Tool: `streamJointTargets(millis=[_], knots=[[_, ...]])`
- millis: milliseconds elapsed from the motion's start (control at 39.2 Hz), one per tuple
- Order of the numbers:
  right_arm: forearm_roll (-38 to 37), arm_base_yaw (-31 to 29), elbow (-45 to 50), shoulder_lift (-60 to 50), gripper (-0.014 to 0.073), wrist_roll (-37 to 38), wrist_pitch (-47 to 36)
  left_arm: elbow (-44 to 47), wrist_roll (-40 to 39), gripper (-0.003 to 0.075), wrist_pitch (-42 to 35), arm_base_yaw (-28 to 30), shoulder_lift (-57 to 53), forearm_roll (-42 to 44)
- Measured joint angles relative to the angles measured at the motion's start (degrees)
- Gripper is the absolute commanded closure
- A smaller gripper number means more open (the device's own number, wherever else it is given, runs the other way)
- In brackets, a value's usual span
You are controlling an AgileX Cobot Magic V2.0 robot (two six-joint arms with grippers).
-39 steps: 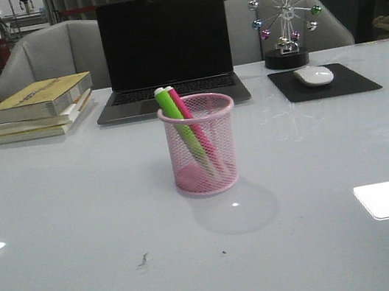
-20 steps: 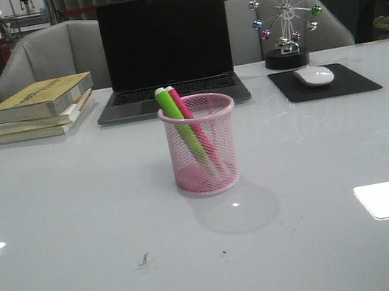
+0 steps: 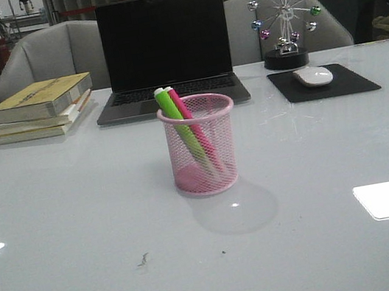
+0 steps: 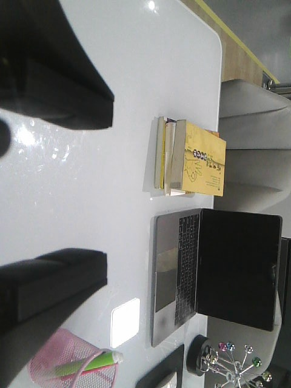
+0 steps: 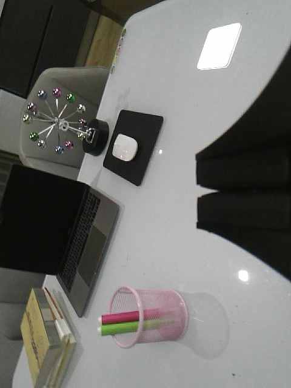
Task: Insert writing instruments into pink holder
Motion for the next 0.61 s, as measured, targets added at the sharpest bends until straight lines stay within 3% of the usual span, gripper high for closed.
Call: streamJointTargets(millis=[127, 204, 612], knots=[[-5.7, -1.6, 4.4, 0.0, 0.0563, 10.9, -5.0, 0.0, 0.0, 0.0231, 0.0, 0.0, 0.0, 0.0], [-7.6, -2.7, 6.2, 0.0, 0.0563, 13.7, -6.4, 0.0, 0.0, 0.0231, 0.0, 0.0, 0.0, 0.0], [-9.1, -3.5, 22.8, -9.2, 0.0563, 15.4, -17.1, 0.0, 0.0, 0.0231, 0.0, 0.0, 0.0, 0.0]])
